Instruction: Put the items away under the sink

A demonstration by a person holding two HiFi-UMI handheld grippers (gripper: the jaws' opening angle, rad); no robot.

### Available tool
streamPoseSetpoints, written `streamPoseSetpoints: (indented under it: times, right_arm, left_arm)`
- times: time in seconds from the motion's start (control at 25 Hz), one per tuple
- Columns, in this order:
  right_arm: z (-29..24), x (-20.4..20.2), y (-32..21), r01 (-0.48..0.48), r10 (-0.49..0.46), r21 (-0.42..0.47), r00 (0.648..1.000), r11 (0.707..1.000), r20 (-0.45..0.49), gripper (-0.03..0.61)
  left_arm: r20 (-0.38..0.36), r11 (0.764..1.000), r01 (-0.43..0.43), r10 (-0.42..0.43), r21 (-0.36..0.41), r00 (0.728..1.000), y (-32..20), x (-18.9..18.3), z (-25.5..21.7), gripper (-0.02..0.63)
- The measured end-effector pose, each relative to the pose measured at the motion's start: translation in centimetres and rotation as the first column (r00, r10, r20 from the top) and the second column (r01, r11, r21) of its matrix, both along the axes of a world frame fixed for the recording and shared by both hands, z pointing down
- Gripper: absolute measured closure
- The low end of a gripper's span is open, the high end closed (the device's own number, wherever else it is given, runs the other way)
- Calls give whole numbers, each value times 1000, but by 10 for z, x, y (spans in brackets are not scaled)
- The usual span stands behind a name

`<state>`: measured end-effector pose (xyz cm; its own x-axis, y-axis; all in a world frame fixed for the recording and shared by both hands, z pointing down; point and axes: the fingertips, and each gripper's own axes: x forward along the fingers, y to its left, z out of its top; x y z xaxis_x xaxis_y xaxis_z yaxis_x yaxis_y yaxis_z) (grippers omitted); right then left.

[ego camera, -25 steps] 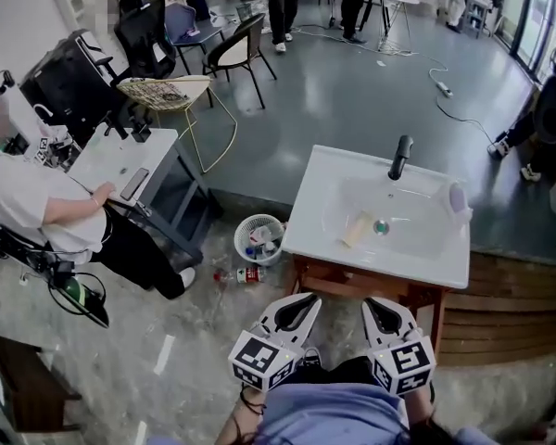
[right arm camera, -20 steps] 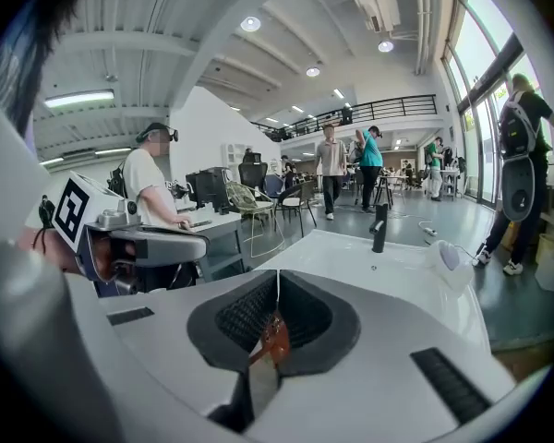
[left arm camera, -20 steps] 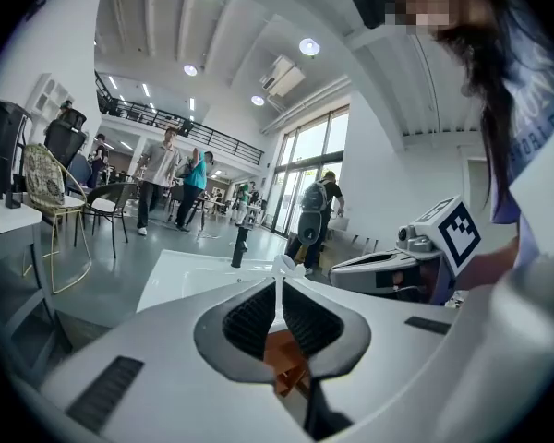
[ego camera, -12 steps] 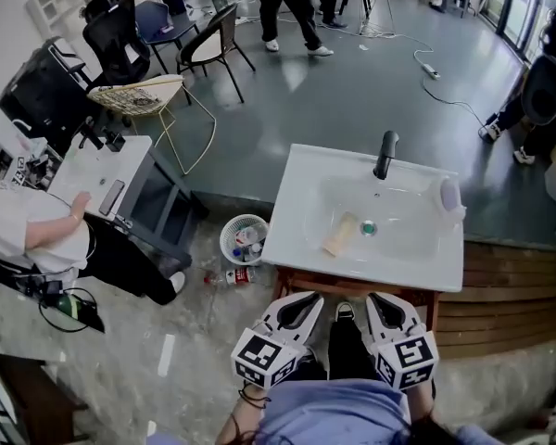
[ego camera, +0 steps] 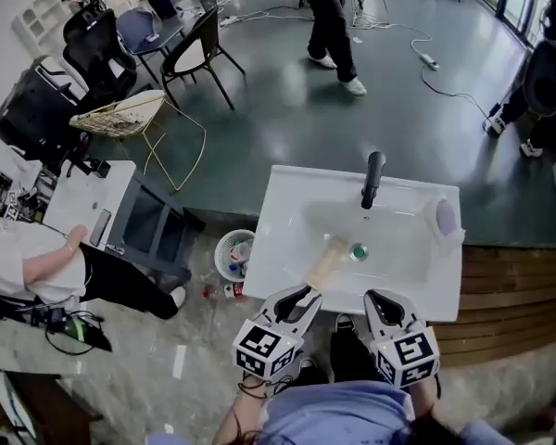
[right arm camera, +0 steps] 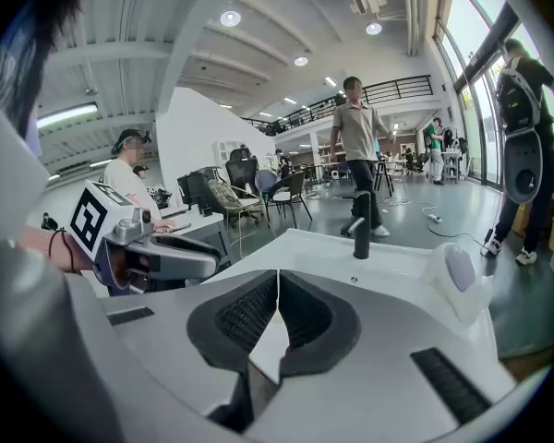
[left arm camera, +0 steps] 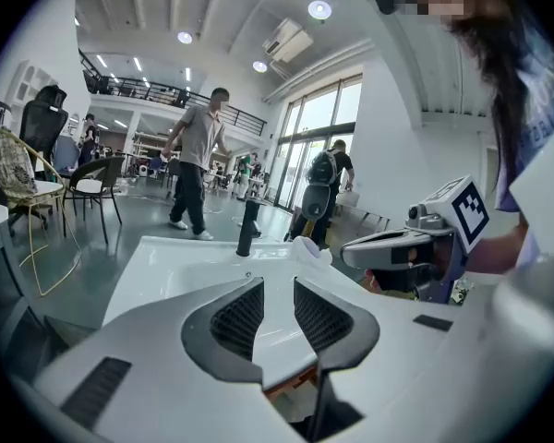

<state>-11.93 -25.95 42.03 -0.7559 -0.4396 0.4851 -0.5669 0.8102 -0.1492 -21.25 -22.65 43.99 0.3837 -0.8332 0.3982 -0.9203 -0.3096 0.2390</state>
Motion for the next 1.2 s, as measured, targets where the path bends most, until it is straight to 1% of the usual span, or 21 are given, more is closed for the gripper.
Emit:
streamPoseSetpoints:
  times: [0.08, 0.2, 0.4, 0.44, 0.52, 0.56, 0.84, 0.96, 1.04, 1.12, 1.2]
  right_arm:
    - [5, -1, -11, 11, -11, -13, 1000, 1000, -1, 560]
    - [8, -2, -22, 33, -34, -30, 999, 999, -9, 560]
    - [18, -3, -41, 54, -55, -68, 998, 996, -15, 560]
    - [21, -4, -46, 54, -55, -74, 998, 996, -15, 560]
    - [28, -6, -54, 49, -50, -86, 999, 995, -12, 560]
    - [30, -7, -58, 45, -46, -92, 999, 995, -9, 560]
    - [40, -7, -75, 28, -29, -120, 1000, 992, -1, 558]
    - [43, -6, -80, 25, -25, -123, 1000, 992, 0, 560]
    - [45, -6, -82, 20, -20, -128, 1000, 992, 0, 560]
    - [47, -4, -83, 16, -17, -133, 1000, 991, -5, 560]
    - [49, -2, -84, 12, -14, -137, 1000, 990, -13, 560]
  left_arm:
    - [5, 999, -16, 16, -44, 1000, -13, 3, 14, 511]
    - [31, 994, -28, 32, -110, 999, -31, 5, 29, 496]
    - [82, 977, -53, 71, -208, 994, -56, 3, 58, 485]
    - [94, 969, -63, 87, -238, 992, -60, 1, 67, 472]
    - [118, 949, -89, 130, -304, 985, -65, -1, 87, 413]
    - [130, 939, -100, 150, -330, 980, -67, -3, 95, 402]
    - [160, 892, -141, 229, -429, 960, -91, -3, 135, 399]
    - [185, 862, -141, 259, -487, 948, -101, -4, 156, 393]
    - [197, 838, -136, 277, -529, 940, -104, -5, 170, 374]
    - [193, 812, -134, 289, -568, 938, -103, -4, 181, 352]
    - [199, 796, -124, 294, -592, 935, -102, -4, 188, 348]
